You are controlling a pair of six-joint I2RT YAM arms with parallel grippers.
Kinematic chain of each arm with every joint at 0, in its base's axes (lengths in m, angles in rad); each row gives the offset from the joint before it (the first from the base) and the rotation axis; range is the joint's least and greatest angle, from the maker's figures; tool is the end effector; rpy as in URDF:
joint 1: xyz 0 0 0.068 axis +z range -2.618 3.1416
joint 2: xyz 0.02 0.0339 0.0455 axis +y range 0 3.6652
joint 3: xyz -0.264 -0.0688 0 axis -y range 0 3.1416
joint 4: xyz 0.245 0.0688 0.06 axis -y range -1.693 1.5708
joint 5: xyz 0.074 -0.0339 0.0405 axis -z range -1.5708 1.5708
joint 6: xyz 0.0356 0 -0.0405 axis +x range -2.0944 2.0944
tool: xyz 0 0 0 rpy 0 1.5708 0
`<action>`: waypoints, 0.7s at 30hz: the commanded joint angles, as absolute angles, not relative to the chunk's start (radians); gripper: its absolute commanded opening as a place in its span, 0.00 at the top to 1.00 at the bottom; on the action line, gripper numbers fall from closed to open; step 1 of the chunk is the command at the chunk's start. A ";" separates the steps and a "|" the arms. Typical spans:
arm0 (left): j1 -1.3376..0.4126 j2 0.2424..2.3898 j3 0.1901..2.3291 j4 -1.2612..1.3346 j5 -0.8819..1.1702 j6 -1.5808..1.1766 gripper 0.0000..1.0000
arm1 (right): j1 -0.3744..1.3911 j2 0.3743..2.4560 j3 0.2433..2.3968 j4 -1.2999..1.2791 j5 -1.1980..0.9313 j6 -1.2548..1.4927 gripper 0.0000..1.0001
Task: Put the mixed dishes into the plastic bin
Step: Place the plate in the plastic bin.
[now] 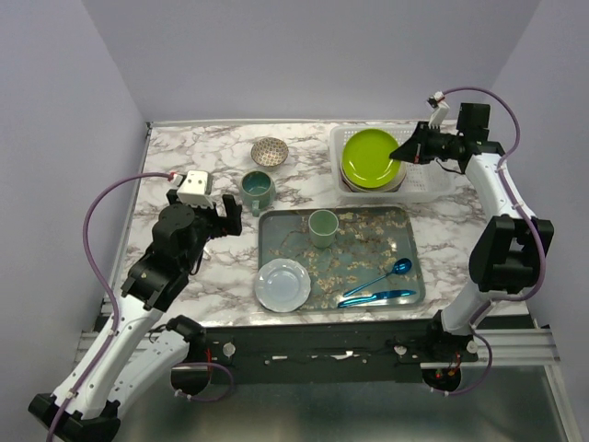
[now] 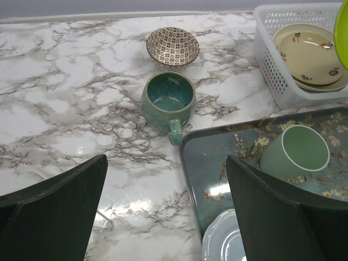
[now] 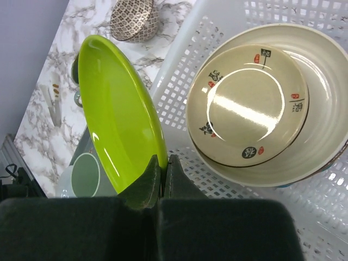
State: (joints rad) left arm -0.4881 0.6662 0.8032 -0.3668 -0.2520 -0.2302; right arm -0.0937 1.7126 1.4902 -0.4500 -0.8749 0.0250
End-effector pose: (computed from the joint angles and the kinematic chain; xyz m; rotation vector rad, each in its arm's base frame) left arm 0.1389 -0.0637 0.3448 0.0520 1.8016 -0.2872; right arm 0.3861 -0.0088 0.3190 -0.3411 2.0822 0.9279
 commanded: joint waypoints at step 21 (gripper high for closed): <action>-0.413 0.673 0.785 -0.345 -0.164 -0.241 0.01 | -0.077 2.071 1.867 -0.566 -0.696 0.032 0.95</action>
